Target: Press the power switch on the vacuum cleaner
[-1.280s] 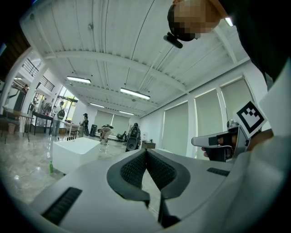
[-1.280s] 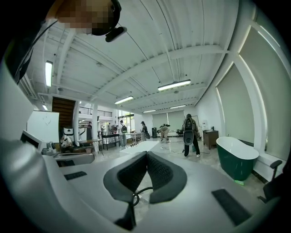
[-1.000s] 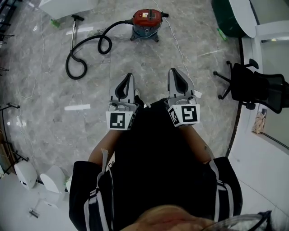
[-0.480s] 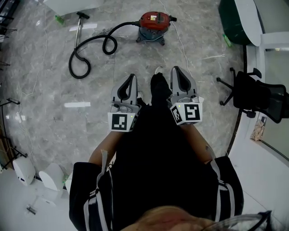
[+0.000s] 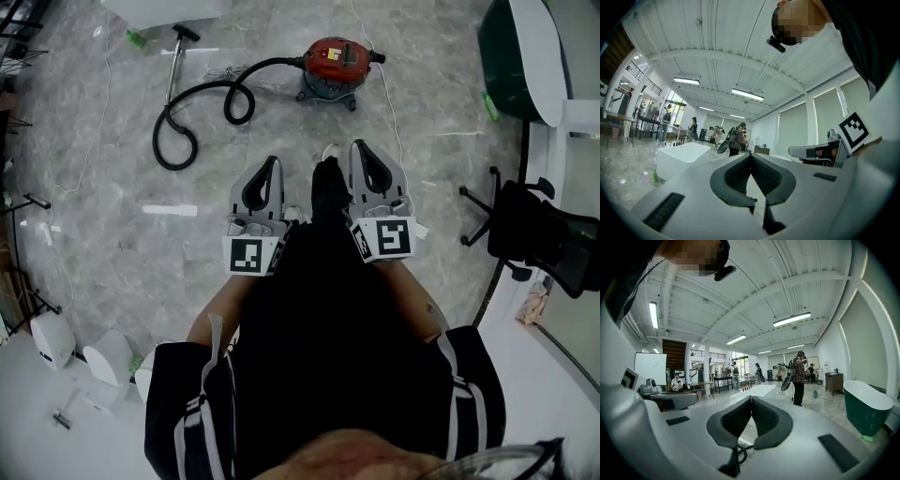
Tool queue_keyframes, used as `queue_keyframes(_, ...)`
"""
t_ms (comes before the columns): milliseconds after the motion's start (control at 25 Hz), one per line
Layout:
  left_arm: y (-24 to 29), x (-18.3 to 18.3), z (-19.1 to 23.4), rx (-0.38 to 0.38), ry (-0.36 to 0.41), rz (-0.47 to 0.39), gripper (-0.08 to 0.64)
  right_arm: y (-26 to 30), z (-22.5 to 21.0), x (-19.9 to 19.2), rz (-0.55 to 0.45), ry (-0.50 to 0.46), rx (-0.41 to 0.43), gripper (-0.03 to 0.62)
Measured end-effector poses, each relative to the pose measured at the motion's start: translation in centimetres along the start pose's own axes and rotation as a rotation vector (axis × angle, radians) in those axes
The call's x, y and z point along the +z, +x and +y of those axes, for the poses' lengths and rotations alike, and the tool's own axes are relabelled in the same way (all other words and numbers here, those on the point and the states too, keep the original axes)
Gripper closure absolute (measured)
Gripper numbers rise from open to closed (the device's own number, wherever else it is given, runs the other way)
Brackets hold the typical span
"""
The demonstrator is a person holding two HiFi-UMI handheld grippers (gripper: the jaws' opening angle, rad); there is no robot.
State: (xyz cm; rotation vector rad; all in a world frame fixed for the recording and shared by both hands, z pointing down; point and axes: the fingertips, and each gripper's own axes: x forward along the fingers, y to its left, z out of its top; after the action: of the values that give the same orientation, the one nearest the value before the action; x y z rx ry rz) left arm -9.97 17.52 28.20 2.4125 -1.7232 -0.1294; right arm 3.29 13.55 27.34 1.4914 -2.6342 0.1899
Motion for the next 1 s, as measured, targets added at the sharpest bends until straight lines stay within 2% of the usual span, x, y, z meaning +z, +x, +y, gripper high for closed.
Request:
queue_keyframes(160,7.1,0.4,1.8,0.056,-0.032,0.024,0.541,4.2,-4.3,1.5,-0.009,0.001,0.007,0.575)
queue_keyframes(320,14.6,0.4,1.8,0.042,0.001,0.039,0.541,8.2,-9.5,1.5,0.015,0.031,0.007,0.575)
queue_keyframes(520,21.6,0.2,3.0,0.090,-0.005,0.050,0.541,12.3,-14.4,1.3,0.045,0.034,0.039,0.575)
queue_keyframes(760,25.9,0.0,3.6,0.118,-0.023,0.059,0.541,16.4,-17.8,0.4,0.085,0.042,0.064,0.575)
queue_keyframes(920,27.6,-1.3,4.8,0.107,-0.074,0.108,0.541,19.9,-17.7,-1.8,0.143,0.079,0.076,0.575)
queue_keyframes(1000,28.8,-1.7,5.0,0.082,-0.075,0.118,0.541,21.9,-17.5,-2.5,0.168,0.096,0.074,0.575)
